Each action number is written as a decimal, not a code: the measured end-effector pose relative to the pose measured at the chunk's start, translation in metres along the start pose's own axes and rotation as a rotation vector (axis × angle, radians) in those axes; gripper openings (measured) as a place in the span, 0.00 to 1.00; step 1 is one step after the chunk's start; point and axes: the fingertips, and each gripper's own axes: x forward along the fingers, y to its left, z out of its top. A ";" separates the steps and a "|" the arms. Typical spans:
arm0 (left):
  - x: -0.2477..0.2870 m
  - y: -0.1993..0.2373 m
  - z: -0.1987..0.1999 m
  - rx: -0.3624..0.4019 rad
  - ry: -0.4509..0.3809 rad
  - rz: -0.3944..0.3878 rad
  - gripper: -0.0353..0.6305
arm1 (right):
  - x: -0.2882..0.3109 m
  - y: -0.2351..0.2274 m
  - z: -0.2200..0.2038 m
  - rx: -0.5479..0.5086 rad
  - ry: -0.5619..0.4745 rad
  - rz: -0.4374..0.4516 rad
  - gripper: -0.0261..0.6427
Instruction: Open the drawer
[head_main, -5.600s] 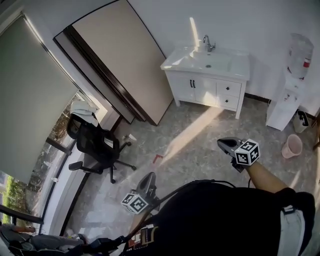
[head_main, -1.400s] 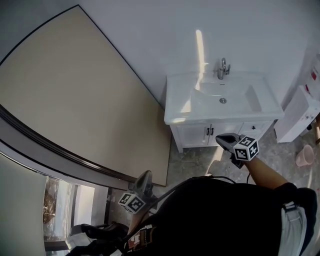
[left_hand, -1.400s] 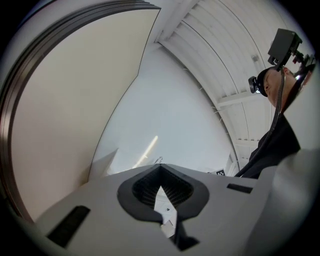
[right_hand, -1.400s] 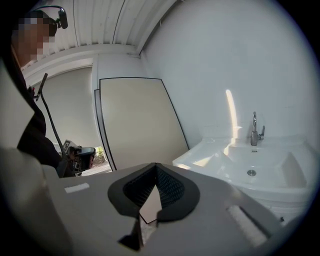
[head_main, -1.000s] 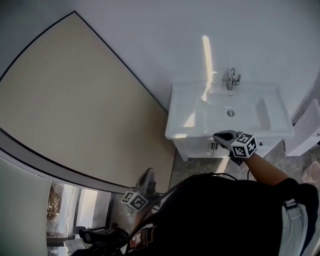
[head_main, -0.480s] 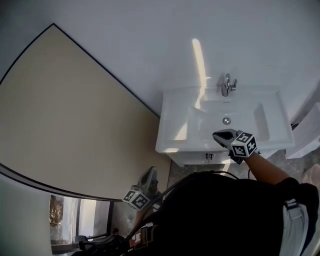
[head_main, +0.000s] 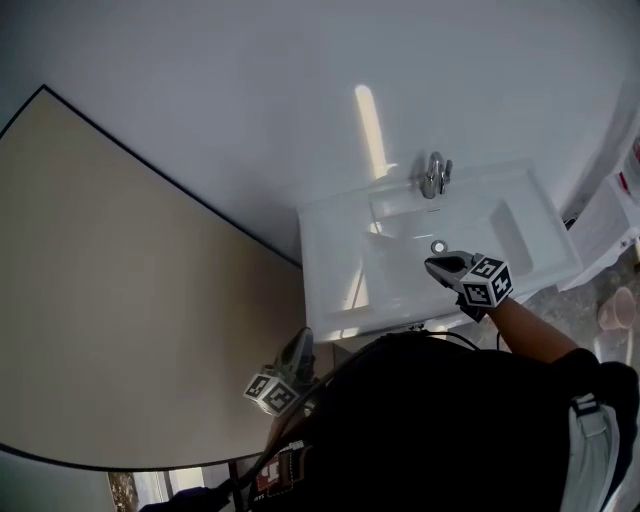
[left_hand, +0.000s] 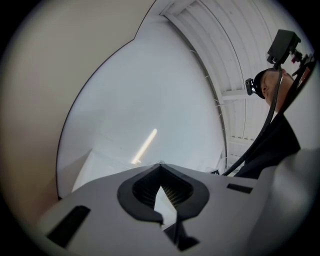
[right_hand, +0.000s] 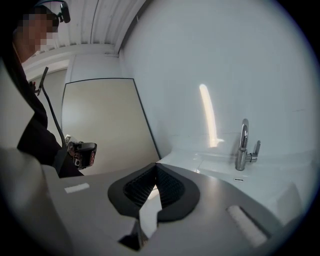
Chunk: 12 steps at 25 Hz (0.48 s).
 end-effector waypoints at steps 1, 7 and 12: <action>0.009 0.014 0.006 -0.002 0.020 -0.026 0.04 | 0.005 -0.004 0.005 0.011 -0.010 -0.030 0.04; 0.055 0.074 0.053 -0.016 0.086 -0.172 0.04 | 0.032 -0.014 0.033 0.061 -0.051 -0.182 0.04; 0.108 0.101 0.046 -0.058 0.190 -0.319 0.04 | 0.033 -0.019 0.029 0.109 -0.059 -0.304 0.04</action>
